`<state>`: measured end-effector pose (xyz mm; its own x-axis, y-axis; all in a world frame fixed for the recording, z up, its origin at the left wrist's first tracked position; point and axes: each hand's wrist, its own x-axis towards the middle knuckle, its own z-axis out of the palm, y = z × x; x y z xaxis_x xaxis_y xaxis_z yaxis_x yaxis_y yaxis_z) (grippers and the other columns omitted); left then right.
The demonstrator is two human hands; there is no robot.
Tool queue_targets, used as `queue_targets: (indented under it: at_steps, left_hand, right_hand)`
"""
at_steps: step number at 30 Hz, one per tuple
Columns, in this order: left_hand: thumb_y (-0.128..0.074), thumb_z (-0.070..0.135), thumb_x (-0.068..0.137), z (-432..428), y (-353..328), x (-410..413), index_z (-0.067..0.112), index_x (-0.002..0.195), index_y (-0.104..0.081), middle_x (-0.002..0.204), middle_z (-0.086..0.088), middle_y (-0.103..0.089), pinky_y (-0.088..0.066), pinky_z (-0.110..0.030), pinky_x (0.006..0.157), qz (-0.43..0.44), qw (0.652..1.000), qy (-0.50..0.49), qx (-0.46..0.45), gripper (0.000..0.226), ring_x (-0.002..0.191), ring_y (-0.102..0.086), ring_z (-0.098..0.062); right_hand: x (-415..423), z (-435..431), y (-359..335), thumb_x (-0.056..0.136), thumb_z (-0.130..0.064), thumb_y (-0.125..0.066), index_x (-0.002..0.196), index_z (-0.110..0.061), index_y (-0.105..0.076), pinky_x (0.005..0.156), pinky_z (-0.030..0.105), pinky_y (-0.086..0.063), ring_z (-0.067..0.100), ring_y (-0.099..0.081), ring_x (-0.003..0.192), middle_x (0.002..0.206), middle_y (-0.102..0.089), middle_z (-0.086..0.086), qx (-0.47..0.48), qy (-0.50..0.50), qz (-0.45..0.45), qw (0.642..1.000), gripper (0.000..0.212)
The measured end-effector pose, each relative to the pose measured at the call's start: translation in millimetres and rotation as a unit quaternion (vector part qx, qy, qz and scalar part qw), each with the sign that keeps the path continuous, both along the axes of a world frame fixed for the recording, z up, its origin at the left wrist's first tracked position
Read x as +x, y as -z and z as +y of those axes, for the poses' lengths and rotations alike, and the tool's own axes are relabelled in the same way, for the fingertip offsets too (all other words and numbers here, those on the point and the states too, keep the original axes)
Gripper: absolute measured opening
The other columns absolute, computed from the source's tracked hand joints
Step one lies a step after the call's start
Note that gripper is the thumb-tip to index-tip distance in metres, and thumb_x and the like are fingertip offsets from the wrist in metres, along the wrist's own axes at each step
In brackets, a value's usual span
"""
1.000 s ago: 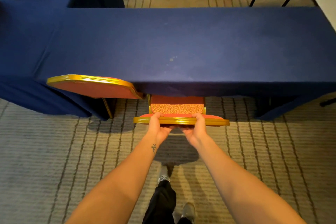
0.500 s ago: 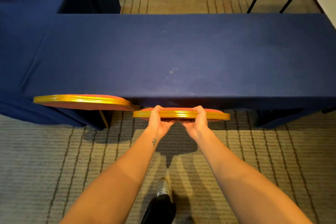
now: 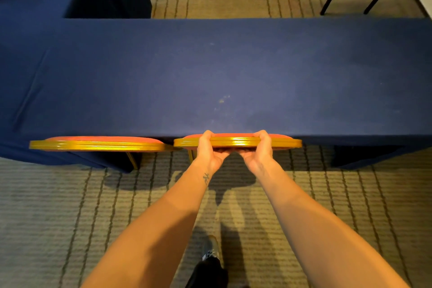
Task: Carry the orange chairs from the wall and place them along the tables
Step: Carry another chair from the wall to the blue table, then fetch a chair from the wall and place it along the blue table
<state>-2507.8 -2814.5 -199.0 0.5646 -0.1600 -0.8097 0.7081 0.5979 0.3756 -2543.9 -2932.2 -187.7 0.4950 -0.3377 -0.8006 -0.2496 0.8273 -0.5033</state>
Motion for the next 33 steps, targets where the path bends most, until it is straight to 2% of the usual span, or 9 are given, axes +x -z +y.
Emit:
queue_targets:
  at_steps: [4, 7, 11, 15, 18, 20, 24, 27, 33]
  left_hand:
    - [-0.055, 0.026, 0.097, 2.5, 0.8, -4.3, 0.004, 0.129, -0.058, 0.131, -0.024, -0.064, -0.052, -0.057, 0.101, 0.007, 1.0, 0.015, -0.009, 0.038, 0.117, -0.064, -0.038]
    - [-0.058, 0.03, 0.097, 6.5, -0.7, -4.2, 0.004, 0.136, -0.055, 0.129, -0.023, -0.065, -0.051, -0.055, 0.103, 0.004, 0.999, 0.031, -0.02, 0.047, 0.119, -0.064, -0.037]
    - [-0.061, 0.057, 0.094, 13.0, -12.1, -13.1, 0.009, 0.13, -0.06, 0.123, -0.017, -0.071, -0.05, -0.048, 0.106, -0.004, 0.997, 0.068, -0.036, 0.06, 0.116, -0.067, -0.032]
    - [-0.06, 0.069, 0.088, 17.0, -23.9, -37.1, 0.011, 0.144, -0.05, 0.136, -0.014, -0.062, -0.046, -0.044, 0.111, -0.019, 0.995, 0.088, -0.038, 0.081, 0.125, -0.061, -0.029]
    - [-0.06, 0.067, 0.089, 17.4, -44.6, -59.2, 0.006, 0.154, -0.034, 0.148, -0.017, -0.051, -0.046, -0.044, 0.111, -0.026, 0.996, 0.074, -0.036, 0.093, 0.132, -0.055, -0.03]
    - [-0.059, 0.065, 0.091, 20.2, -66.2, -77.9, 0.005, 0.156, -0.03, 0.149, -0.017, -0.051, -0.045, -0.044, 0.111, -0.04, 0.997, 0.067, -0.029, 0.093, 0.133, -0.054, -0.03]
    - [-0.055, 0.062, 0.095, 36.1, -106.5, -112.2, 0.007, 0.157, -0.03, 0.146, -0.013, -0.056, -0.044, -0.044, 0.112, -0.074, 0.996, 0.027, -0.032, 0.086, 0.131, -0.057, -0.028]
    - [-0.053, 0.061, 0.097, 57.4, -130.6, -142.0, 0.008, 0.156, -0.032, 0.143, -0.012, -0.059, -0.045, -0.044, 0.11, -0.104, 0.994, -0.018, -0.02, 0.082, 0.129, -0.059, -0.028]
    - [-0.051, 0.06, 0.098, 100.6, -163.6, -217.6, 0.006, 0.154, -0.037, 0.141, -0.012, -0.061, -0.042, -0.046, 0.114, -0.149, 0.982, -0.111, -0.011, 0.079, 0.131, -0.057, -0.027]
  right_hand:
    - [-3.6, -0.8, 0.6, 0.082, -0.022, -0.06, 0.13, -0.005, -0.059, 0.094, 0.053, -0.055, 0.038, -0.064, 0.115, 0.126, -0.066, 0.021, -0.003, 0.0, 0.005, 1.0, 0.051]
    - [-4.3, 0.4, -0.2, 0.083, -0.03, -0.063, 0.132, -0.006, -0.057, 0.094, 0.053, -0.056, 0.037, -0.065, 0.114, 0.127, -0.066, 0.022, -0.011, -0.02, 0.005, 1.0, 0.054]
    - [-5.9, 1.5, -9.5, 0.086, -0.055, -0.065, 0.136, -0.012, -0.053, 0.092, 0.054, -0.056, 0.037, -0.069, 0.108, 0.122, -0.068, 0.02, -0.01, -0.056, 0.009, 0.998, 0.067]
    - [-23.6, 5.0, -26.2, 0.087, -0.068, -0.059, 0.138, -0.013, -0.051, 0.098, 0.049, -0.055, 0.035, -0.068, 0.109, 0.127, -0.064, 0.02, -0.001, -0.102, 0.012, 0.995, 0.076]
    - [-41.5, 13.5, -45.1, 0.094, -0.062, -0.055, 0.14, -0.011, -0.046, 0.105, 0.046, -0.05, 0.036, -0.061, 0.121, 0.136, -0.057, 0.018, 0.009, -0.115, -0.007, 0.993, 0.069]
    - [-55.6, 20.7, -58.1, 0.096, -0.057, -0.055, 0.145, -0.01, -0.042, 0.105, 0.046, -0.05, 0.035, -0.058, 0.125, 0.141, -0.053, 0.017, -0.005, -0.125, -0.014, 0.992, 0.069]
    - [-83.0, 31.3, -95.0, 0.1, -0.049, -0.053, 0.149, -0.008, -0.034, 0.101, 0.048, -0.053, 0.036, -0.061, 0.12, 0.141, -0.054, 0.021, -0.024, -0.147, -0.044, 0.988, 0.067]
    - [-106.3, 38.9, -117.7, 0.103, -0.044, -0.049, 0.146, -0.007, -0.039, 0.097, 0.048, -0.055, 0.035, -0.061, 0.12, 0.139, -0.057, 0.021, -0.031, -0.194, -0.072, 0.978, 0.057]
    - [-141.6, 86.1, -156.8, 0.104, -0.039, -0.047, 0.148, -0.007, -0.04, 0.094, 0.045, -0.056, 0.032, -0.061, 0.121, 0.136, -0.059, 0.017, -0.054, -0.322, -0.131, 0.936, 0.054]
